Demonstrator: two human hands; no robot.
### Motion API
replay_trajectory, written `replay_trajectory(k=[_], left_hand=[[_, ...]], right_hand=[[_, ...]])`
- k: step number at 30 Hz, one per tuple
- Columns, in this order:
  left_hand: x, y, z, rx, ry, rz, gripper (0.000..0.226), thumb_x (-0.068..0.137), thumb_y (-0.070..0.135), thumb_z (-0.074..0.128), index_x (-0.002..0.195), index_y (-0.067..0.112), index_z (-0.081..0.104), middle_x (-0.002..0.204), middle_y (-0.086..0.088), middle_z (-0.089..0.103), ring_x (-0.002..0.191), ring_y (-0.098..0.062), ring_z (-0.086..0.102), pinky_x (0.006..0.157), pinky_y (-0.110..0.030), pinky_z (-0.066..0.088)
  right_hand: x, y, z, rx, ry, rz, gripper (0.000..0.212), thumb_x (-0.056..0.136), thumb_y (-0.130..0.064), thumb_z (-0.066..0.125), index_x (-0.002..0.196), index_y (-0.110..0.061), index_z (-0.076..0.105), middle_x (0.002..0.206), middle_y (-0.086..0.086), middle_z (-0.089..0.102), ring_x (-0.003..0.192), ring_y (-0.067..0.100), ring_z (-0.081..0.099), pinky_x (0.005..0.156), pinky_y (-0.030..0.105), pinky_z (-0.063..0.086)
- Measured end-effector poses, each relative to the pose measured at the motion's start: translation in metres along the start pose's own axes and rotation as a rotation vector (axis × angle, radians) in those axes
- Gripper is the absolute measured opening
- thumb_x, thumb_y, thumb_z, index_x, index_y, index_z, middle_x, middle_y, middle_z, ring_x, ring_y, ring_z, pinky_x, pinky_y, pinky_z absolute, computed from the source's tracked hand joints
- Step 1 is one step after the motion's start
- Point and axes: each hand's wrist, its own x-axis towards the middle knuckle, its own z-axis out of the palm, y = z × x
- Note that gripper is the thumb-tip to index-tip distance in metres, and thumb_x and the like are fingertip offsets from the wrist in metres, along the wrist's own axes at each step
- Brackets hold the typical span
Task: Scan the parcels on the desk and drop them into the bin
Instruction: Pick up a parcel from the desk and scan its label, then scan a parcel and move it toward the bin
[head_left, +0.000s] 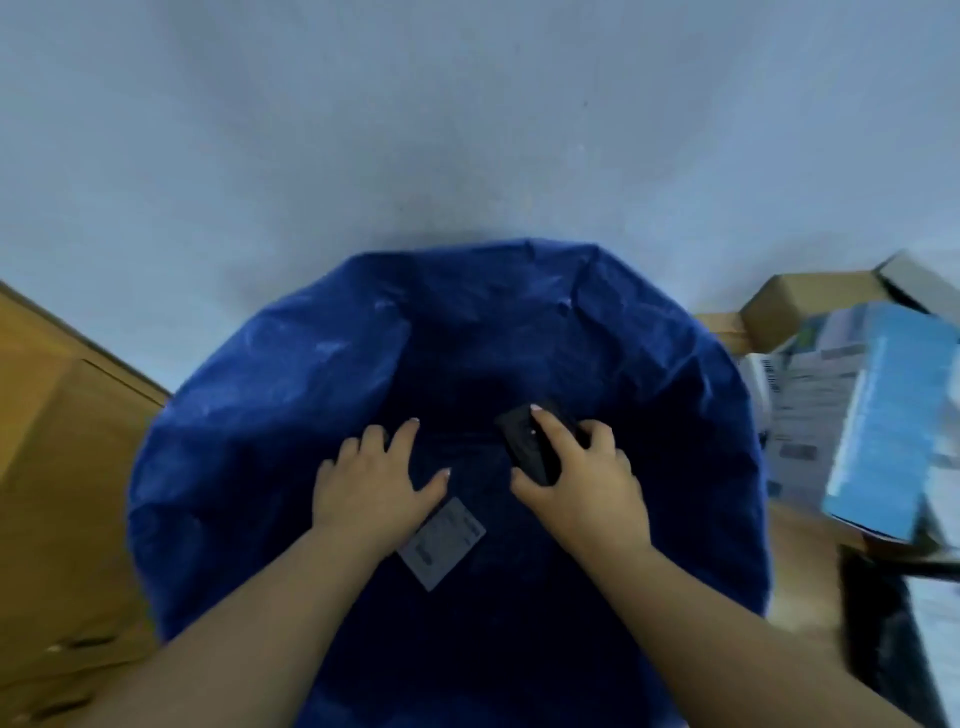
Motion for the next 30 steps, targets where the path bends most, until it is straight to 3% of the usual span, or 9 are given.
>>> replay_trajectory(k=[9,16,23,30], left_hand=[[-0.088,0.031,-0.107,0.001,0.209,0.243,0.074,0.093,0.07,0.029,0.153,0.028,0.021,0.144,-0.002,0.042,0.125,-0.025,0.044,0.095,-0.04,0.043],[-0.161,0.118,-0.146,0.001,0.325,0.496,0.068,0.091,0.07,0.037,0.142,0.025,0.04,0.136,-0.001,0.049,0.118,-0.024,0.049,0.087,-0.039,0.043],[-0.241,0.248,-0.153,0.013,0.401,0.719,0.066,0.089,0.069,0.039,0.135,0.023,0.046,0.127,-0.002,0.052,0.113,-0.024,0.051,0.081,-0.036,0.042],[-0.332,0.397,-0.12,-0.001,0.382,0.84,0.071,0.09,0.07,0.037,0.145,0.024,0.036,0.14,-0.005,0.047,0.125,-0.028,0.047,0.092,-0.04,0.042]], right_hand=[[-0.128,-0.008,-0.099,0.126,0.306,0.073,0.074,0.084,-0.061,0.061,0.151,-0.048,0.031,0.146,0.001,0.034,0.127,0.03,0.046,0.104,0.043,0.044],[-0.236,0.036,-0.163,0.134,0.497,0.204,0.073,0.083,-0.06,0.061,0.15,-0.048,0.032,0.139,0.004,0.038,0.122,0.03,0.049,0.1,0.045,0.047],[-0.337,0.136,-0.216,0.144,0.652,0.338,0.073,0.083,-0.059,0.06,0.149,-0.05,0.03,0.139,0.0,0.037,0.123,0.027,0.048,0.097,0.044,0.05],[-0.433,0.275,-0.256,0.141,0.73,0.435,0.072,0.082,-0.061,0.059,0.148,-0.051,0.032,0.14,-0.003,0.037,0.121,0.024,0.048,0.094,0.042,0.051]])
